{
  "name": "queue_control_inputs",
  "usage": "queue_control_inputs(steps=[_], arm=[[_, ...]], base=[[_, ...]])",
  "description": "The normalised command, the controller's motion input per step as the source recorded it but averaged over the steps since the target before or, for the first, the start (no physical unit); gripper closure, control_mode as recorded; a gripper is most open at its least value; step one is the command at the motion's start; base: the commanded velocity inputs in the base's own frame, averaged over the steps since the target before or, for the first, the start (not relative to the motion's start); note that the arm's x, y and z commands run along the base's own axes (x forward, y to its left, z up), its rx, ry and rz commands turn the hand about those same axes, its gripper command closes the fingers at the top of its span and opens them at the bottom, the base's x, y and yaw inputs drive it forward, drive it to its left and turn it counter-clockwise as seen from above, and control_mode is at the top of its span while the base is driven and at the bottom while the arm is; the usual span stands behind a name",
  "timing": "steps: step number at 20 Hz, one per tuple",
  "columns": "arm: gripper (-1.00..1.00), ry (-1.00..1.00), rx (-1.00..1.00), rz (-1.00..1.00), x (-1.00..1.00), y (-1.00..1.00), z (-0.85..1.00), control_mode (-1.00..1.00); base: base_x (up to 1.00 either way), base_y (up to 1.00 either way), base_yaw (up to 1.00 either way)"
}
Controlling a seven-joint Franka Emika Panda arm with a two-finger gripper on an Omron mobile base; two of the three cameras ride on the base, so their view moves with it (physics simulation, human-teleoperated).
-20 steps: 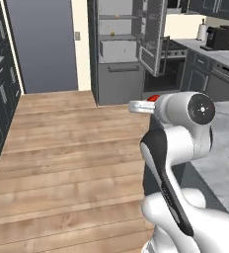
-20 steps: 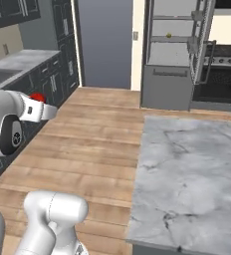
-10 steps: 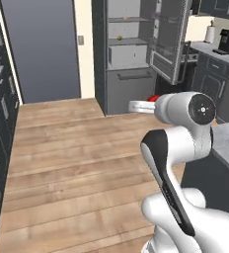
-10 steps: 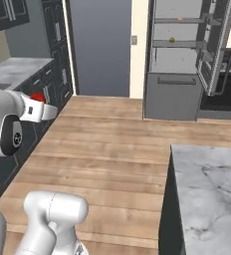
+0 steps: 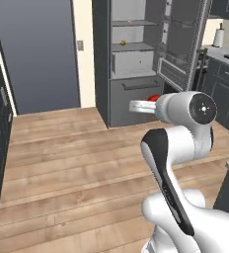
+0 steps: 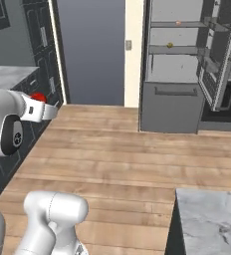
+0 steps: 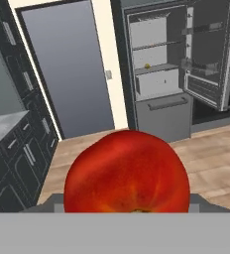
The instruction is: Transport the fish and tomato to the fridge. Place the fish on the rack containing meat and place the tomato on the rack containing the vegetable, ensuring meats and vegetables are on different racks.
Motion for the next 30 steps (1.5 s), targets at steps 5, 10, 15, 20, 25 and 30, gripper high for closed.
queue_control_inputs(steps=[5, 10, 15, 20, 25, 30], arm=[[1.00, 0.00, 0.00, 0.00, 0.00, 0.00, 0.00, 1.00], [1.00, 0.00, 0.00, 0.00, 0.00, 0.00, 0.00, 1.00], [1.00, 0.00, 0.00, 0.00, 0.00, 0.00, 0.00, 1.00], [1.00, 0.00, 0.00, 0.00, 0.00, 0.00, 0.00, 1.00], [1.00, 0.00, 0.00, 0.00, 0.00, 0.00, 0.00, 1.00], [1.00, 0.00, 0.00, 0.00, 0.00, 0.00, 0.00, 1.00]], base=[[1.00, -0.13, -0.08], [1.00, -0.26, -0.08], [1.00, -0.46, -0.05], [1.00, -0.63, -0.03], [1.00, -0.53, -0.03], [1.00, -0.39, -0.03]])
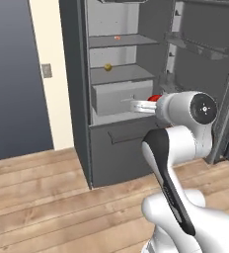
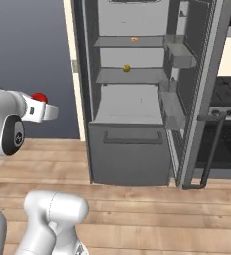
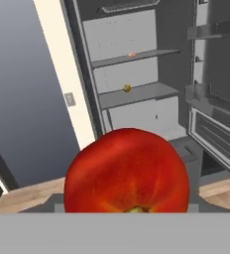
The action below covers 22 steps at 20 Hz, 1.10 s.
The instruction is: Transport the fish and tomato to the fridge. Place the fish on the rack containing meat and place the tomato on the rack containing the vegetable, ensuring meats and vegetables are on different racks.
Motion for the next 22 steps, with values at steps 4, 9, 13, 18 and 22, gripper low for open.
queue_control_inputs(steps=[4, 9, 13, 18, 22], arm=[[1.00, 0.00, 0.00, 0.00, 0.00, 0.00, 0.00, 1.00], [1.00, 0.00, 0.00, 0.00, 0.00, 0.00, 0.00, 1.00], [1.00, 0.00, 0.00, 0.00, 0.00, 0.00, 0.00, 1.00], [1.00, 0.00, 0.00, 0.00, 0.00, 0.00, 0.00, 1.00], [1.00, 0.00, 0.00, 0.00, 0.00, 0.00, 0.00, 1.00]], base=[[1.00, -0.28, -0.04], [1.00, -0.27, -0.03], [1.00, -0.10, -0.04], [1.00, -0.03, -0.05], [1.00, -0.26, -0.02]])
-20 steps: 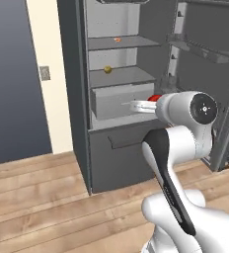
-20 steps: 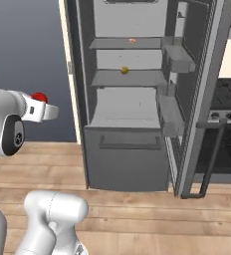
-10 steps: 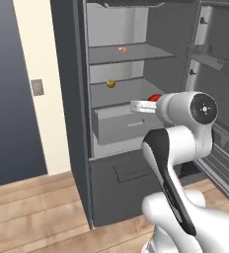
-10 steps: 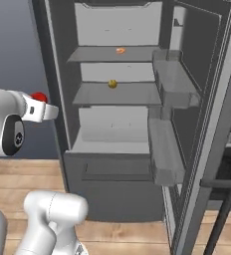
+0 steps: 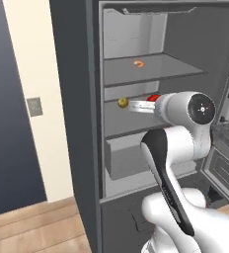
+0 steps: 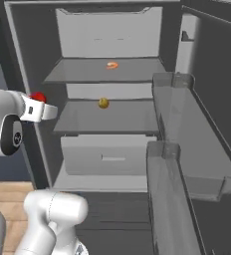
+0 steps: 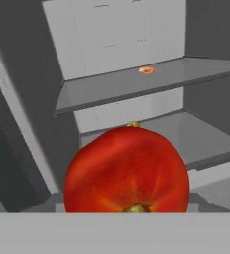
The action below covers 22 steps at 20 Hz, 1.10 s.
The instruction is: Transport the fish and tomato to the fridge. Place the fish on the rack containing meat and place the tomato on the rack containing the vegetable, ensuring meats and vegetables are on different racks.
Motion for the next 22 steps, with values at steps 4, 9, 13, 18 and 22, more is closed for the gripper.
queue_control_inputs(steps=[4, 9, 13, 18, 22], arm=[[1.00, 0.00, 0.00, 0.00, 0.00, 0.00, 0.00, 1.00], [1.00, 0.00, 0.00, 0.00, 0.00, 0.00, 0.00, 1.00], [1.00, 0.00, 0.00, 0.00, 0.00, 0.00, 0.00, 1.00], [1.00, 0.00, 0.00, 0.00, 0.00, 0.00, 0.00, 1.00], [1.00, 0.00, 0.00, 0.02, 0.28, -0.39, -0.27, -1.00]], base=[[1.00, -0.45, 0.00], [1.00, -0.22, 0.00], [1.00, -0.38, 0.09], [0.79, -0.26, 0.07], [0.11, -0.09, 0.01]])
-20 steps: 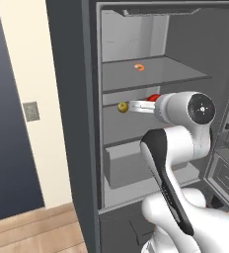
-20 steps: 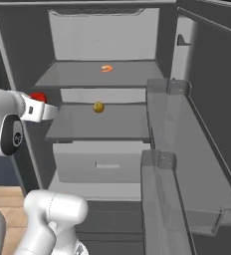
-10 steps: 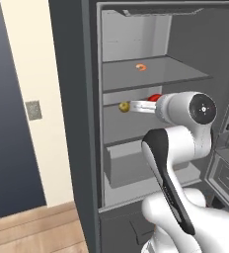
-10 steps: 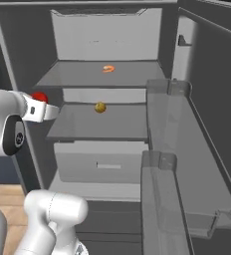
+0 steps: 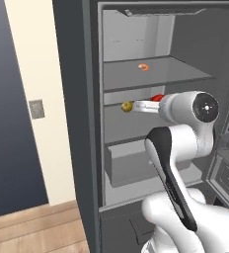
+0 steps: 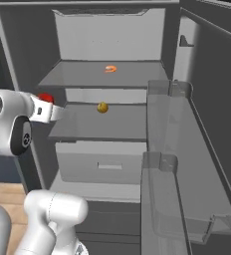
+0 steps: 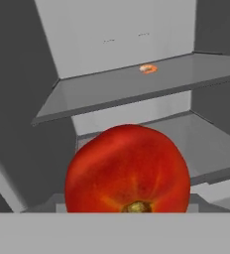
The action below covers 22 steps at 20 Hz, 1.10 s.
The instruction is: Transport the fish and tomato to the fridge. Place the fish on the rack containing meat and place the tomato on the rack containing the vegetable, ensuring meats and vegetables are on different racks.
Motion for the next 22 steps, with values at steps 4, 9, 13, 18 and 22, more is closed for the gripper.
queue_control_inputs(steps=[4, 9, 13, 18, 22], arm=[[1.00, 0.09, 0.00, 0.04, 0.54, -0.42, -0.67, -1.00], [1.00, 0.01, -0.01, 0.03, 0.75, -0.27, -0.73, -1.00], [1.00, 0.00, 0.00, 0.01, 0.92, -0.29, -0.59, -1.00], [1.00, 0.03, 0.00, 0.01, 0.90, -0.32, -0.49, -1.00], [1.00, 0.17, 0.00, 0.00, 0.85, -0.13, -0.26, -1.00]], base=[[0.00, 0.00, 0.00], [0.00, 0.00, 0.00], [0.00, 0.00, 0.00], [0.00, 0.00, 0.00], [0.00, 0.00, 0.00]])
